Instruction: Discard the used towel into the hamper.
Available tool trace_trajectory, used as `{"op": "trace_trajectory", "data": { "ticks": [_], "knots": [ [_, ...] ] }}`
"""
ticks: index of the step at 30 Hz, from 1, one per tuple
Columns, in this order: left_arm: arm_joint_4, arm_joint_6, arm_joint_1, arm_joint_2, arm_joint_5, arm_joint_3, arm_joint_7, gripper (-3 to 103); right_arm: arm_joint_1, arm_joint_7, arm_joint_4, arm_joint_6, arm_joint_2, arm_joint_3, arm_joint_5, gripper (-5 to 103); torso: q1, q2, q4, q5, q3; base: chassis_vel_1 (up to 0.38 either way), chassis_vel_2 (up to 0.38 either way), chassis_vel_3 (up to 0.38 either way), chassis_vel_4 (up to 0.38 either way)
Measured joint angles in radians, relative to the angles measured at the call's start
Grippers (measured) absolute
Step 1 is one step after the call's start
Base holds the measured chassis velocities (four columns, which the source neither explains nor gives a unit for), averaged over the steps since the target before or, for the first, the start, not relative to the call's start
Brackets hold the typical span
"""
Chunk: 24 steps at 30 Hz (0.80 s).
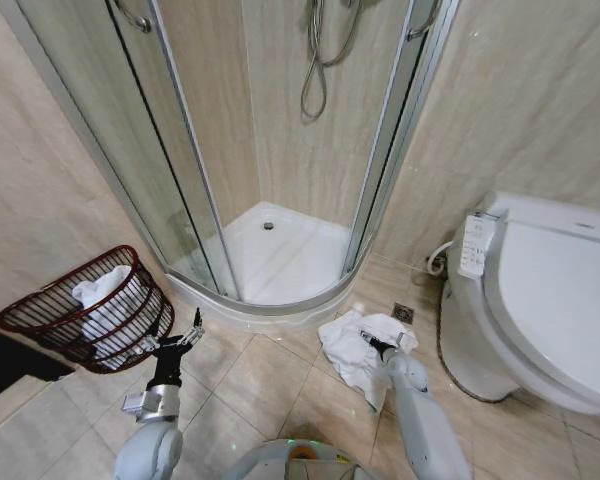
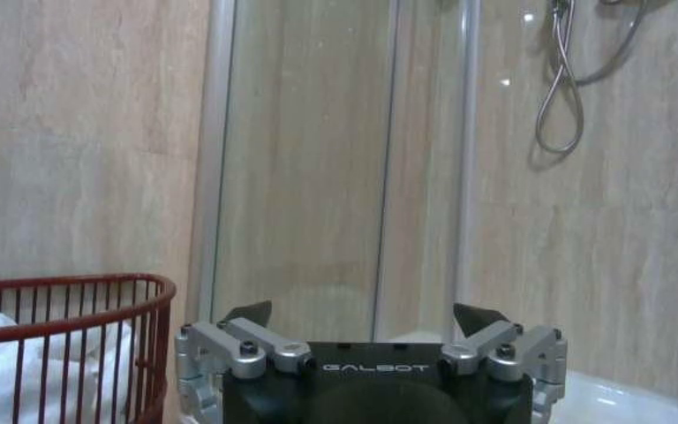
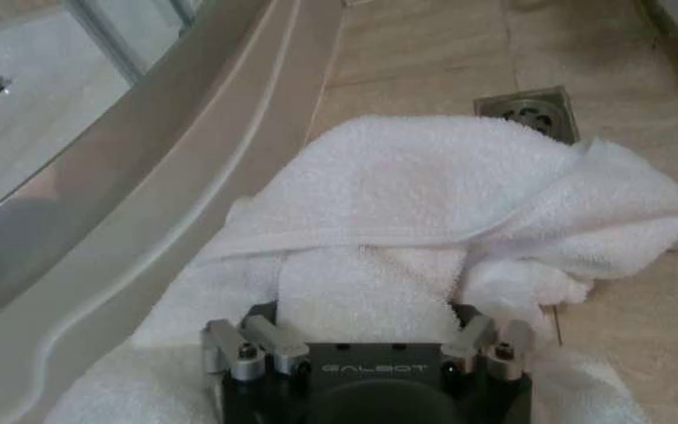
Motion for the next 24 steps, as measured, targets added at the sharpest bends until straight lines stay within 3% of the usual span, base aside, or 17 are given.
{"op": "trace_trajectory", "data": {
  "ticks": [2, 5, 12, 14, 17, 20, 24],
  "knots": [
    [-0.003, 0.000, 0.002, -0.001, 0.000, 0.000, 0.000, 100, 0.000, -0.006, -0.003, 0.003, -0.002, 0.002, 0.000, 74, 0.000, 0.000, 0.0000, 0.0000, 0.000, 0.000, 0.000, 0.000, 0.000],
    [-0.007, 0.000, 0.002, -0.002, 0.001, 0.000, -0.004, 100, 0.001, -0.016, -0.011, 0.008, -0.005, 0.006, 0.000, 69, 0.000, 0.000, 0.0001, 0.0000, 0.000, 0.000, 0.000, 0.000, 0.000],
    [-0.022, 0.001, 0.006, -0.008, 0.006, -0.001, -0.011, 100, -0.002, -0.038, -0.028, 0.028, -0.014, 0.014, -0.001, 37, 0.000, 0.000, 0.0001, 0.0000, 0.000, 0.000, 0.000, 0.000, 0.000],
    [-0.022, 0.001, 0.006, -0.009, 0.008, 0.000, -0.011, 100, -0.004, -0.039, -0.027, 0.031, -0.015, 0.014, -0.001, 37, 0.000, 0.000, 0.0001, 0.0000, 0.000, 0.000, 0.000, 0.000, 0.000],
    [-0.024, 0.001, 0.005, -0.013, 0.018, 0.001, -0.012, 100, -0.012, -0.038, -0.016, 0.045, -0.016, 0.016, -0.001, 22, 0.000, 0.000, 0.0000, 0.0001, 0.000, 0.000, 0.000, 0.000, 0.000],
    [-0.025, 0.002, 0.005, -0.016, 0.024, 0.003, -0.012, 100, -0.018, -0.024, -0.002, 0.072, -0.019, 0.016, -0.001, 16, 0.000, 0.000, 0.0001, 0.0002, 0.000, 0.000, 0.000, 0.000, 0.000],
    [-0.026, 0.003, 0.005, -0.020, 0.034, 0.009, -0.011, 100, -0.036, -0.007, 0.033, 0.121, -0.024, 0.015, -0.006, 14, 0.000, 0.000, 0.0000, 0.0001, 0.000, 0.000, 0.000, 0.000, 0.000]
  ]
}}
